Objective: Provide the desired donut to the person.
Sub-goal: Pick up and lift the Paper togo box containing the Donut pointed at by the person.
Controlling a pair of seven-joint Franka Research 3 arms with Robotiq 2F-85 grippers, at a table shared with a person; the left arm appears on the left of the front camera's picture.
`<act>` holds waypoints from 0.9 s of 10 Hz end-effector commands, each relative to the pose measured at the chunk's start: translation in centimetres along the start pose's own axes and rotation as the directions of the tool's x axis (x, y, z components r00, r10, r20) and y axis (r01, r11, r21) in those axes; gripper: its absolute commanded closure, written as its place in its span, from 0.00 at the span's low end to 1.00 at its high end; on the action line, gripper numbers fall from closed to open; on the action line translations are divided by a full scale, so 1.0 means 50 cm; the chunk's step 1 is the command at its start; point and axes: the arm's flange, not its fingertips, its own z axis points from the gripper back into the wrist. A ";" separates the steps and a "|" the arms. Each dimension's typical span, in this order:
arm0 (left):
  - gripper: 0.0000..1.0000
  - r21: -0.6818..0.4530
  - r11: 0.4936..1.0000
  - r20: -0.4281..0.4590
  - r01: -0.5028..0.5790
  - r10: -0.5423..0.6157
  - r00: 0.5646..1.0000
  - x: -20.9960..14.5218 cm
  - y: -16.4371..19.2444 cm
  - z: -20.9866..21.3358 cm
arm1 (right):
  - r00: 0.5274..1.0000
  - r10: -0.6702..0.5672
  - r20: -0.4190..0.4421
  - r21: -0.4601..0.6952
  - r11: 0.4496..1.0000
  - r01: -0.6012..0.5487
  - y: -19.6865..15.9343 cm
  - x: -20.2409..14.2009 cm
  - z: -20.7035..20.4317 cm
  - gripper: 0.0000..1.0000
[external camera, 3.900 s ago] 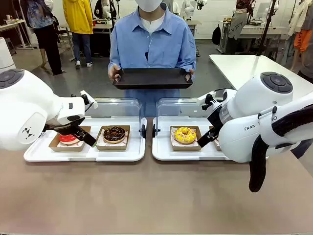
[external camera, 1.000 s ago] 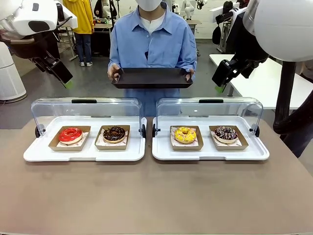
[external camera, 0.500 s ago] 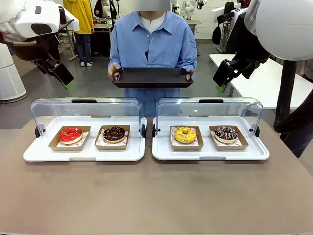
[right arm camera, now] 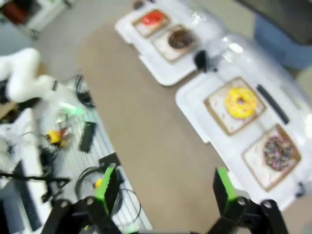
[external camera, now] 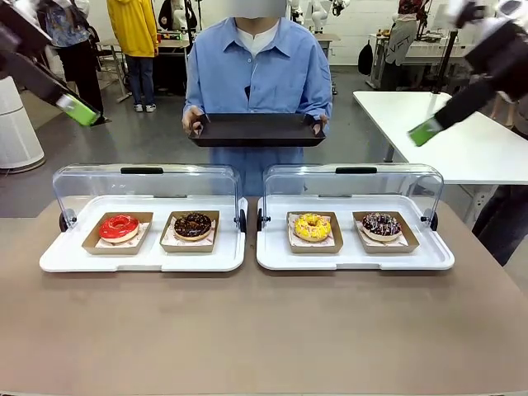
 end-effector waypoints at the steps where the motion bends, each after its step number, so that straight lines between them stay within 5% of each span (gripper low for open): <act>1: 0.00 -0.147 0.984 -0.017 0.101 -0.105 0.994 -0.009 0.080 0.054 | 0.997 0.057 0.050 0.193 0.979 -0.065 -0.113 -0.024 0.041 0.00; 4: 0.00 -0.154 0.958 0.170 0.243 -0.217 0.961 -0.105 0.173 0.102 | 0.970 0.107 0.217 0.287 0.943 -0.168 -0.220 -0.111 0.076 0.00; 9: 0.00 -0.100 0.975 0.429 0.198 -0.137 0.893 -0.245 0.273 0.147 | 0.924 0.144 0.353 0.320 0.910 -0.265 -0.251 -0.159 0.105 0.00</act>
